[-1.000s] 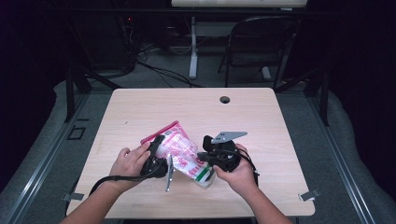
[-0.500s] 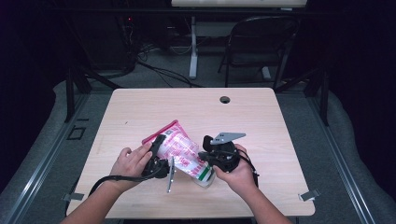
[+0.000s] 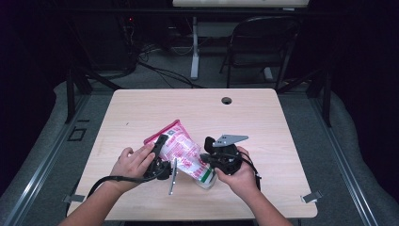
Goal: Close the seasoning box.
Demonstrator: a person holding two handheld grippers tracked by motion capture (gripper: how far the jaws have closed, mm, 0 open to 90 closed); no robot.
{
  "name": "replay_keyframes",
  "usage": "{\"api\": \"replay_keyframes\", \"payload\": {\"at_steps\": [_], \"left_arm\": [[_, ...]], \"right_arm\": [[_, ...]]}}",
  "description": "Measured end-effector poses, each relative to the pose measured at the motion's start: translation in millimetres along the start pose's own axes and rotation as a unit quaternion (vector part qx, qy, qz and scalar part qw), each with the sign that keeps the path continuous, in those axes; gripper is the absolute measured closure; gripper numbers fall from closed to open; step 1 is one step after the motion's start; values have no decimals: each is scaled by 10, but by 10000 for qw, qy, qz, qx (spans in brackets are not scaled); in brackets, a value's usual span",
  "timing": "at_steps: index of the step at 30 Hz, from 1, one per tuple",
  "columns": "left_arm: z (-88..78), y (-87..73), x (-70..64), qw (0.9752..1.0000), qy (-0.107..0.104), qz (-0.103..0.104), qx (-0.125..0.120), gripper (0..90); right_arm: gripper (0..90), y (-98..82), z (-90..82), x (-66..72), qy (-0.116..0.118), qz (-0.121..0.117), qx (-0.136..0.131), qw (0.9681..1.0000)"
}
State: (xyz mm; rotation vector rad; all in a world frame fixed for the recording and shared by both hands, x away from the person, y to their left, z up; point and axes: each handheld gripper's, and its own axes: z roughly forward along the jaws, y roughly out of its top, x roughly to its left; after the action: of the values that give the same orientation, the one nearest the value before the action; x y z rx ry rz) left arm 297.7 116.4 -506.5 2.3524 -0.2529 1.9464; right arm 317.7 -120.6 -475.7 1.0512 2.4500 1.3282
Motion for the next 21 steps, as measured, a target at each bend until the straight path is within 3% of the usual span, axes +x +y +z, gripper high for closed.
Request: {"api": "replay_keyframes", "payload": {"at_steps": [21], "left_arm": [[-26,-3,61,9997,15,241,-25,648]], "right_arm": [[900,-6,0,-11,21,58,-58,10000]]}}
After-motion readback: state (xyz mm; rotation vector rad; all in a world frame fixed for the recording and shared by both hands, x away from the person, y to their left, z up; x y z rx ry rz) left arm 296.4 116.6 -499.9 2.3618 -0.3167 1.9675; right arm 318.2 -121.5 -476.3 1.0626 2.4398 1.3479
